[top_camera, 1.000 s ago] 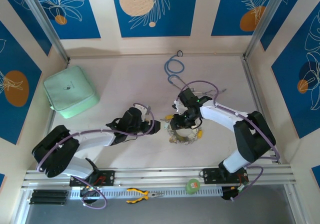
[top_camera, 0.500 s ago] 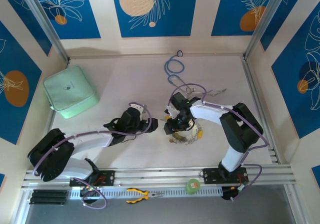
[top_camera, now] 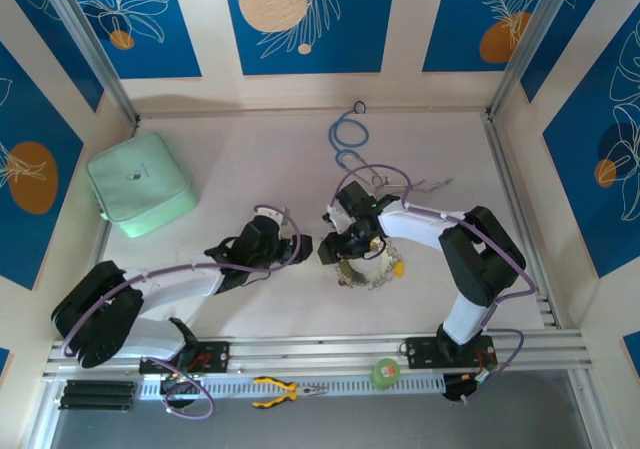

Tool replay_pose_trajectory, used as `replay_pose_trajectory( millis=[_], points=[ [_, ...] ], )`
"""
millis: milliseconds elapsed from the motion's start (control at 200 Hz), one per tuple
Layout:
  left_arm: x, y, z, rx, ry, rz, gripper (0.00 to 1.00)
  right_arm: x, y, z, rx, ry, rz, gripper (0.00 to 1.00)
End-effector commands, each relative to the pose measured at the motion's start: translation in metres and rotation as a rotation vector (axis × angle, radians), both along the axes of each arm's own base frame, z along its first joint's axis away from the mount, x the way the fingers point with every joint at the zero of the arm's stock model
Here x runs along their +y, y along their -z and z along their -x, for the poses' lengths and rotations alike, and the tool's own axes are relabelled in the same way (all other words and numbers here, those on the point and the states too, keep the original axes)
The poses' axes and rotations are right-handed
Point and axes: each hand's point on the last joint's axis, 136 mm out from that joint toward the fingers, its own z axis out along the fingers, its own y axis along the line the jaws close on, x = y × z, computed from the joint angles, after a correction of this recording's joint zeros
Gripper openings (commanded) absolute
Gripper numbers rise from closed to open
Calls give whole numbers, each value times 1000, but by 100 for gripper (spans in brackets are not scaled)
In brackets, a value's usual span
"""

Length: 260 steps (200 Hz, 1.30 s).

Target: Put the keys on the keyring

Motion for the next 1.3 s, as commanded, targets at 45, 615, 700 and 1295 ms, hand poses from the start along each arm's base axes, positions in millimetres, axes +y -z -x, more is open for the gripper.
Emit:
replay_pose_trajectory(
  millis=[45,615,700,1295],
  points=[
    [25,-3,-1,-35,-97,-52,76,-11,-28,-20,-121,24,39,44],
    [81,-14,7,-107,-280,-82,67,-13,1,1,-278,-254,665,27],
    [84,-16,8,-114,-284,-81,66,-13,7,1,-288,-270,714,27],
    [85,-17,8,-122,-289,-75,65,-22,17,-14,-375,-309,899,26]
  ],
)
